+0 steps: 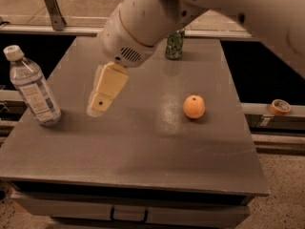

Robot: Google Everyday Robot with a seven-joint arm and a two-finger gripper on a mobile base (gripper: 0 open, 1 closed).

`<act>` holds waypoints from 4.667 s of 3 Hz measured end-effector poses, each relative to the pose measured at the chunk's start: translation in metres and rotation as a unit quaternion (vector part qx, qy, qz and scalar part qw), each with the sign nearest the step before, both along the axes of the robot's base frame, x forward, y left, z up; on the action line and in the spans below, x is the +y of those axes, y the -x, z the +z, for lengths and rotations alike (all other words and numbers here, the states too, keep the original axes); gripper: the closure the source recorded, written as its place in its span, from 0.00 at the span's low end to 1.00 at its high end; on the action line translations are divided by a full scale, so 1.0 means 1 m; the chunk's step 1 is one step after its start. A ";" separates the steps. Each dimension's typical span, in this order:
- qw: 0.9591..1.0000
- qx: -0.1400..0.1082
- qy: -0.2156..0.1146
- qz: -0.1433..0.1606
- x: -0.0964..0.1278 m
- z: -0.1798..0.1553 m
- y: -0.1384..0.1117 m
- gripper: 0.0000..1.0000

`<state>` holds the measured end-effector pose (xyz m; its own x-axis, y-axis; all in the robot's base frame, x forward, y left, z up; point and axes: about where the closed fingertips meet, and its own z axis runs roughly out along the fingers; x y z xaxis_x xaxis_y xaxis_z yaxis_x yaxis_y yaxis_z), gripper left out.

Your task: Move blue plastic bottle near green can

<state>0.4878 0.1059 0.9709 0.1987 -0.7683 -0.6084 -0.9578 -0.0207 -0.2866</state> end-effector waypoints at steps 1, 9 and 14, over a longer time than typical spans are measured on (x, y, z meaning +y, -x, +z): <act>0.998 0.010 -0.065 0.019 0.054 -0.014 -0.011 0.00; 0.968 0.017 -0.230 -0.099 0.036 -0.013 -0.068 1.00; 0.948 -0.155 -0.200 -0.192 -0.137 0.100 -0.191 1.00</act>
Offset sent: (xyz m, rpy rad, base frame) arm 0.0344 0.1583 -0.0358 0.3999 0.0872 0.0917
